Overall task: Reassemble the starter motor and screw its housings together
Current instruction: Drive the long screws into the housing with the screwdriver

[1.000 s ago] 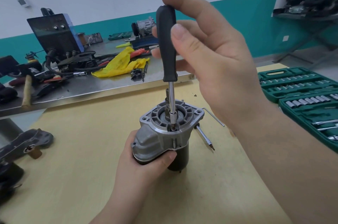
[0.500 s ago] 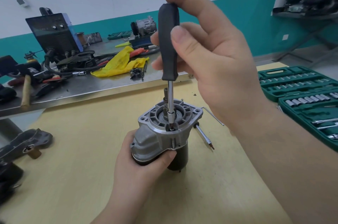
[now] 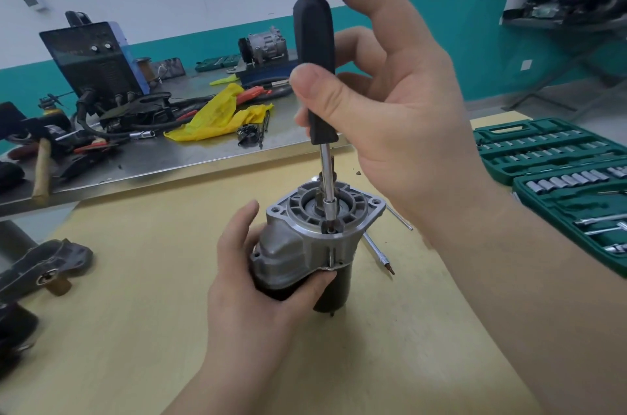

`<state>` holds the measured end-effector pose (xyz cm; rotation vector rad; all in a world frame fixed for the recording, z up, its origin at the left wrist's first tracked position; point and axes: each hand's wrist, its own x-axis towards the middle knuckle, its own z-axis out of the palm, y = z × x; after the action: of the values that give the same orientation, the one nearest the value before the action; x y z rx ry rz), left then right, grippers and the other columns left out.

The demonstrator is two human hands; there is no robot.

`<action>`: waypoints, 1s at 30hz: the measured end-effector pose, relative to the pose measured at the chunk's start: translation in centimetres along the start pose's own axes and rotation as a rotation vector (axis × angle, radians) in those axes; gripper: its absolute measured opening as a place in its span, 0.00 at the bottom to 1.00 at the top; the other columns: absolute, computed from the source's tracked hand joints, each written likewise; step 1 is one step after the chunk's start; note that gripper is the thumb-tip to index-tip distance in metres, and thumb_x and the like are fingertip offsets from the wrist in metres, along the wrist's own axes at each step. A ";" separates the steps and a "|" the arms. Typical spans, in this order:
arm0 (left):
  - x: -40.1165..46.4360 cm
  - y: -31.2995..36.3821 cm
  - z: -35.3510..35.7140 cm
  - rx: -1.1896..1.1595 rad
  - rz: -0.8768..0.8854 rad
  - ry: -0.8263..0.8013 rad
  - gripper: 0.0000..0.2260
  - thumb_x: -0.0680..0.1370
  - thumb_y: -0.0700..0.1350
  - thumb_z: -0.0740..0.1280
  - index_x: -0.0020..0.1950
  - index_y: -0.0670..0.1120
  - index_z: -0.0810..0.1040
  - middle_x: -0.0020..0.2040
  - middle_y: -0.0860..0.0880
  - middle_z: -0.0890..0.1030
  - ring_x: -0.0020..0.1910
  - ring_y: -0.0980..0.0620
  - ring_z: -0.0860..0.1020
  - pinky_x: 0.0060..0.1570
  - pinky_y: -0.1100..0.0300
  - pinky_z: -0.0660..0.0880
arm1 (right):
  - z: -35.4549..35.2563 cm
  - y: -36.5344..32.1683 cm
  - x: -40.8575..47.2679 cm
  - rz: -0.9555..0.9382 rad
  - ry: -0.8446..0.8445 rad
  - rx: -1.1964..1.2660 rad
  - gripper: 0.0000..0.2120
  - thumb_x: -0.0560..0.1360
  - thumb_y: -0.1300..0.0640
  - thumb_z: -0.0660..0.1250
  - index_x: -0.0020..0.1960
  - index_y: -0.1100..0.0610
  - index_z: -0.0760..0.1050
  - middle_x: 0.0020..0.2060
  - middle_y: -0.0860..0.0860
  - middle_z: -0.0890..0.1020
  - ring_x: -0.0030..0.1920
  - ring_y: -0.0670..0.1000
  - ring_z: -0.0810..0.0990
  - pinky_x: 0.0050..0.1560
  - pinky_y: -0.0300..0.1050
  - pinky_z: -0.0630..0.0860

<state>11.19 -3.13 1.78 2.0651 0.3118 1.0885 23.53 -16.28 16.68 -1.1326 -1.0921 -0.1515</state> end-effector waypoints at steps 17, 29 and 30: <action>1.2 -0.3 -0.2 0.253 0.400 -0.044 0.29 0.71 0.57 0.79 0.69 0.53 0.76 0.78 0.55 0.70 0.71 0.71 0.70 0.64 0.74 0.71 | -1.7 0.2 0.0 0.063 0.068 0.013 0.15 0.85 0.62 0.65 0.71 0.54 0.72 0.51 0.61 0.83 0.44 0.59 0.87 0.48 0.55 0.87; 1.7 -0.1 -0.7 0.303 0.479 -0.105 0.29 0.74 0.57 0.76 0.73 0.62 0.71 0.73 0.54 0.75 0.69 0.55 0.77 0.62 0.60 0.78 | -1.3 0.1 -0.1 0.054 0.104 0.012 0.14 0.84 0.62 0.68 0.68 0.54 0.72 0.48 0.58 0.82 0.41 0.59 0.86 0.48 0.58 0.86; 1.7 -0.1 -0.7 0.302 0.477 -0.103 0.28 0.75 0.57 0.75 0.73 0.62 0.72 0.73 0.54 0.75 0.69 0.54 0.77 0.62 0.58 0.78 | -1.4 0.0 -0.1 0.063 0.082 0.040 0.13 0.85 0.63 0.65 0.69 0.55 0.72 0.51 0.62 0.82 0.43 0.60 0.87 0.50 0.61 0.86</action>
<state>11.63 -1.83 2.96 2.5370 -0.0841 1.2629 24.37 -17.46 16.55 -1.1137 -0.9823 -0.1249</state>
